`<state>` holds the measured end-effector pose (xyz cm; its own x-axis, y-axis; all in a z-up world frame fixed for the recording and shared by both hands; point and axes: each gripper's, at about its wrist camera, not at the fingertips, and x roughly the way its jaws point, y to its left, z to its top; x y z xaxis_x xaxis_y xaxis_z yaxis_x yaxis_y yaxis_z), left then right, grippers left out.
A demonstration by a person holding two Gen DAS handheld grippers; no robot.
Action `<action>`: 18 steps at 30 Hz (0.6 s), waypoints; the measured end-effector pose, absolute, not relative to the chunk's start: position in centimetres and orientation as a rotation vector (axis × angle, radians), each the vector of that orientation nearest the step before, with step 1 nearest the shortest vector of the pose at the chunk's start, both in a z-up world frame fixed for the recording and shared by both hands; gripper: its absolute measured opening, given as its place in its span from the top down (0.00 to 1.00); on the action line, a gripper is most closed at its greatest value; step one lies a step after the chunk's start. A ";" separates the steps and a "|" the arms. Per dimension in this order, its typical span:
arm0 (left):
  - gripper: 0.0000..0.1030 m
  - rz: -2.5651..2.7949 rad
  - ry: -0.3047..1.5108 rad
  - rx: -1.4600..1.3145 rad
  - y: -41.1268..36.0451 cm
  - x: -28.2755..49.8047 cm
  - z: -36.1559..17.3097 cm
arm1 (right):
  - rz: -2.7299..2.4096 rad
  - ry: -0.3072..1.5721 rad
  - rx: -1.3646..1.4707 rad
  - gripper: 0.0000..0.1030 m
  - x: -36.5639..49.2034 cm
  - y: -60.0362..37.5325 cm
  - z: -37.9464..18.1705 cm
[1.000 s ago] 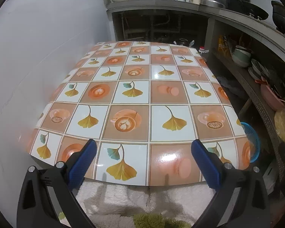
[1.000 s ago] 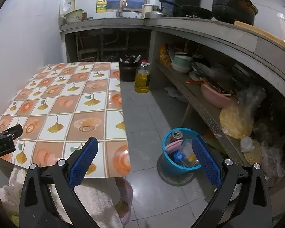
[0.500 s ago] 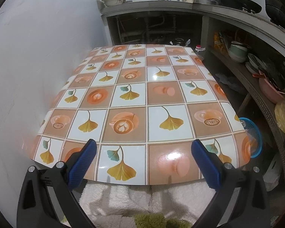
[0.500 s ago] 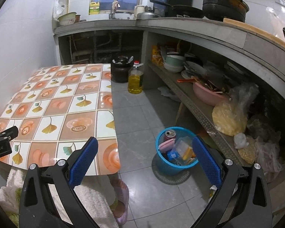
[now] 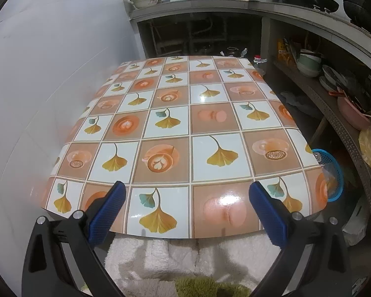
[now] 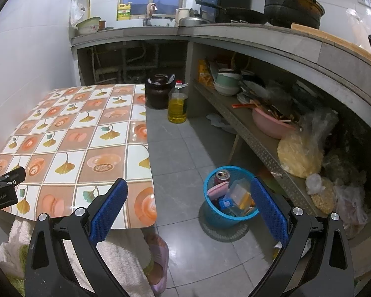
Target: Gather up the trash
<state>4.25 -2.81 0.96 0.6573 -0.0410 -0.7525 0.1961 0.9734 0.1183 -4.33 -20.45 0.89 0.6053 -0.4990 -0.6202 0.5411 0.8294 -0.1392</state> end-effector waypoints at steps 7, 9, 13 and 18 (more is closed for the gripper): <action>0.05 -0.148 0.840 0.201 -2.9 4.1 1.0 | -0.601 0.693 0.054 0.08 -4.1 -20.2 1.0; 0.05 -0.156 0.838 0.206 -3.1 4.0 1.1 | -0.604 0.693 0.055 0.08 -4.1 -20.2 1.0; 0.05 -0.163 0.837 0.211 -3.3 4.0 1.1 | -0.610 0.691 0.056 0.08 -4.2 -20.3 1.0; 0.05 -0.163 0.836 0.211 -3.4 3.9 1.2 | -0.608 0.690 0.057 0.08 -4.3 -20.3 1.0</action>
<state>3.91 -3.36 1.16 0.6603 -0.0602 -0.7486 0.2254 0.9667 0.1210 -4.33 -20.34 0.99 0.6061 -0.5077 -0.6123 0.5441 0.8262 -0.1464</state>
